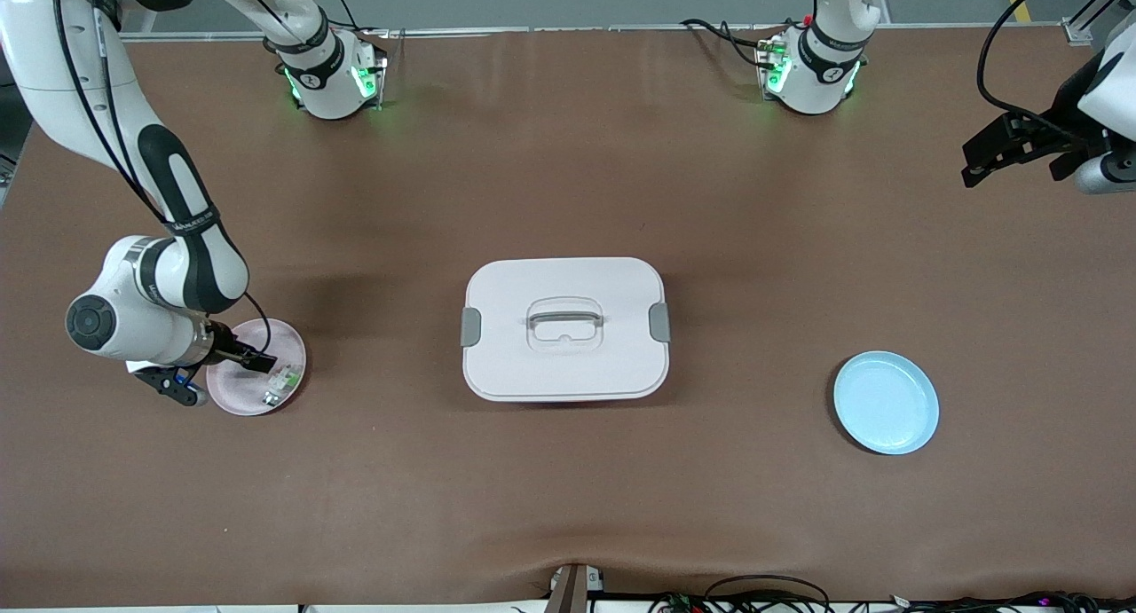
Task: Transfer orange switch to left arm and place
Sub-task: 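Close the right gripper on the orange-and-black switch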
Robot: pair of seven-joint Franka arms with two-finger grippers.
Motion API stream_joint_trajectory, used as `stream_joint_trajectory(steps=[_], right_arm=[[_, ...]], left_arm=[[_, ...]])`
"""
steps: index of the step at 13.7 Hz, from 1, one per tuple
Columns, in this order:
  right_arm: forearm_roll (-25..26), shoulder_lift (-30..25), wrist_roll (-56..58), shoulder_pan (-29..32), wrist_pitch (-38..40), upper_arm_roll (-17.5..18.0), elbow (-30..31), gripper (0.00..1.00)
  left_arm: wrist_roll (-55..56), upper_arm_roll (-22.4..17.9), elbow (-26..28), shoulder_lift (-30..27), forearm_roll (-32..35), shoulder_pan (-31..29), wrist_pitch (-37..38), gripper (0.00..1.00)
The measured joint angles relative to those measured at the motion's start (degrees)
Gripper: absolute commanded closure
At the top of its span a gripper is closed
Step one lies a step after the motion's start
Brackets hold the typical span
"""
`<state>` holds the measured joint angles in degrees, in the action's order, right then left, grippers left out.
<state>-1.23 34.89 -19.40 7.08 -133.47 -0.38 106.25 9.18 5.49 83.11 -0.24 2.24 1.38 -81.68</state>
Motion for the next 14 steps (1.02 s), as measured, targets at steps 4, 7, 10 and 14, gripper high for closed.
stream_joint_trajectory(steps=[4,7,10,14], right_arm=[[0.1,0.0,0.0,0.0,-0.9,0.0,0.0,0.0],[0.1,0.1,0.1,0.0,-1.3,0.0,0.0,0.0],[0.1,0.2,0.1,0.0,-1.7,0.0,0.0,0.19],[0.1,0.3,0.1,0.0,-1.8,0.0,0.0,0.39]], left_arm=[[0.0,0.0,0.0,0.0,0.0,0.0,0.0,0.0],[0.0,0.0,0.0,0.0,0.0,0.0,0.0,0.0],[0.0,0.0,0.0,0.0,0.0,0.0,0.0,0.0],[0.0,0.0,0.1,0.1,0.0,0.0,0.0,0.0]])
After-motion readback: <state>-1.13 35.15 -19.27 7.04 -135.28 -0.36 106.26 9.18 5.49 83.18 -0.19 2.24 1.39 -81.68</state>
